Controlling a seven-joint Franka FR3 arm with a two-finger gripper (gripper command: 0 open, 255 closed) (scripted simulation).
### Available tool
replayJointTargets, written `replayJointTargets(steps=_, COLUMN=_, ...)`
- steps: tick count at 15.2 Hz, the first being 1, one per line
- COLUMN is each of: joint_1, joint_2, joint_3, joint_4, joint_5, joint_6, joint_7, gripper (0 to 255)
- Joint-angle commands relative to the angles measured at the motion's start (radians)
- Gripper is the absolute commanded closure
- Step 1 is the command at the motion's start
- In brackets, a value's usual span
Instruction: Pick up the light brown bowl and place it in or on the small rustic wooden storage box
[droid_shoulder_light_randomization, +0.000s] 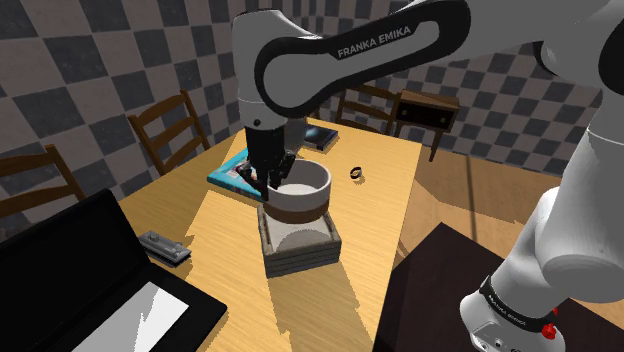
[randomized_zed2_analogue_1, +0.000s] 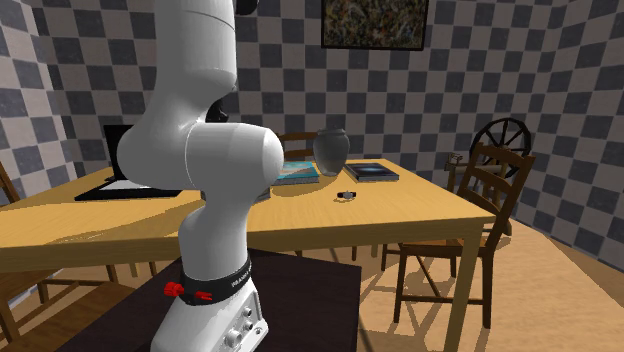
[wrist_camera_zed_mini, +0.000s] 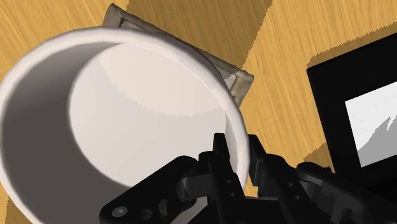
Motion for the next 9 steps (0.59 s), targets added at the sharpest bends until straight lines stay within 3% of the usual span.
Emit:
replayJointTargets(steps=1, joint_1=0.002, joint_2=0.007, joint_3=0.0, joint_4=-0.015, joint_5=-0.003, joint_6=0.023, joint_7=0.003, gripper=255)
replayJointTargets(steps=9, joint_1=0.005, joint_2=0.042, joint_3=-0.002, joint_4=-0.083, joint_5=-0.017, joint_6=0.123, joint_7=0.007, gripper=255)
